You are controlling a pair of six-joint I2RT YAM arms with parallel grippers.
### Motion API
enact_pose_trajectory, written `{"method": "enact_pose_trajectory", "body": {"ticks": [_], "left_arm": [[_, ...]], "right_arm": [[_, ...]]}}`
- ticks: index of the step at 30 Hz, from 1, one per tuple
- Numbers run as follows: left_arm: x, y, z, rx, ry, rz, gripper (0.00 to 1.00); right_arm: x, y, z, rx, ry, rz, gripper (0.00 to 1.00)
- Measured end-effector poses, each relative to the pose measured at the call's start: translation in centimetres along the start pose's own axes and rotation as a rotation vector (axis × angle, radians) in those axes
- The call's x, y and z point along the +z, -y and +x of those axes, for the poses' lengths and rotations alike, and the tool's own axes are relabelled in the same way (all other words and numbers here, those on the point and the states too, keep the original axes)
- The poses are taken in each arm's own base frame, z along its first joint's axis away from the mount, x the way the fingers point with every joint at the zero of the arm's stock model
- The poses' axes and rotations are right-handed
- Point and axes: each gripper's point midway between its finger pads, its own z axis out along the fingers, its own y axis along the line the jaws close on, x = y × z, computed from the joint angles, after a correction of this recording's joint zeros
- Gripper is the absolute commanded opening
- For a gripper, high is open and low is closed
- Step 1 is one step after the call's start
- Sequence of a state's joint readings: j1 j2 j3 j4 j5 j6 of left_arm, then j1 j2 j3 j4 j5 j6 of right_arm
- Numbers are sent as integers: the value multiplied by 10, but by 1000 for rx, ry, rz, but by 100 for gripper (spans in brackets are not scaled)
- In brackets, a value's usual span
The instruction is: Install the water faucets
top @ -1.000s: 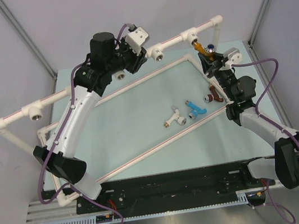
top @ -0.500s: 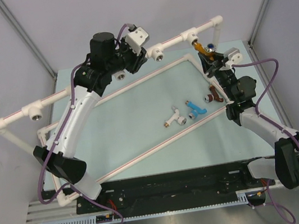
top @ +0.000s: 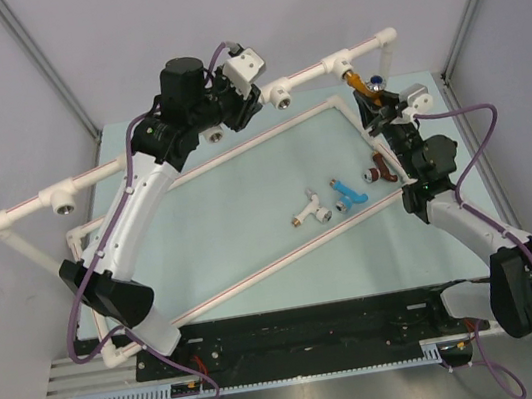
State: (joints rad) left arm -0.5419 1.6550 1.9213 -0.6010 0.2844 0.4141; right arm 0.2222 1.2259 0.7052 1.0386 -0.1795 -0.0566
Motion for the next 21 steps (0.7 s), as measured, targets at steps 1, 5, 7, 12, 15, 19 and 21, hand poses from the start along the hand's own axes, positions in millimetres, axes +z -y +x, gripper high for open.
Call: {"method": "enact_pose_trajectory", "body": {"ticks": [1, 5, 7, 12, 15, 19, 21], "left_arm": [[0, 0, 0, 0, 0, 0, 0], [0, 0, 0, -3, 0, 0, 0], [0, 0, 0, -4, 0, -1, 0], [1, -3, 0, -6, 0, -6, 0], [1, -4, 0, -7, 1, -7, 0], [1, -3, 0, -12, 2, 2, 0], [1, -3, -1, -17, 4, 1, 0]], "right_arm": [[0, 0, 0, 0, 1, -1, 0], [2, 0, -3, -1, 6, -2, 0], [3, -1, -2, -1, 6, -7, 0], [7, -2, 0, -2, 5, -20, 0], [7, -2, 3, -7, -2, -21, 0], [7, -2, 8, -20, -16, -21, 0], [7, -2, 14, -23, -27, -23, 0]]}}
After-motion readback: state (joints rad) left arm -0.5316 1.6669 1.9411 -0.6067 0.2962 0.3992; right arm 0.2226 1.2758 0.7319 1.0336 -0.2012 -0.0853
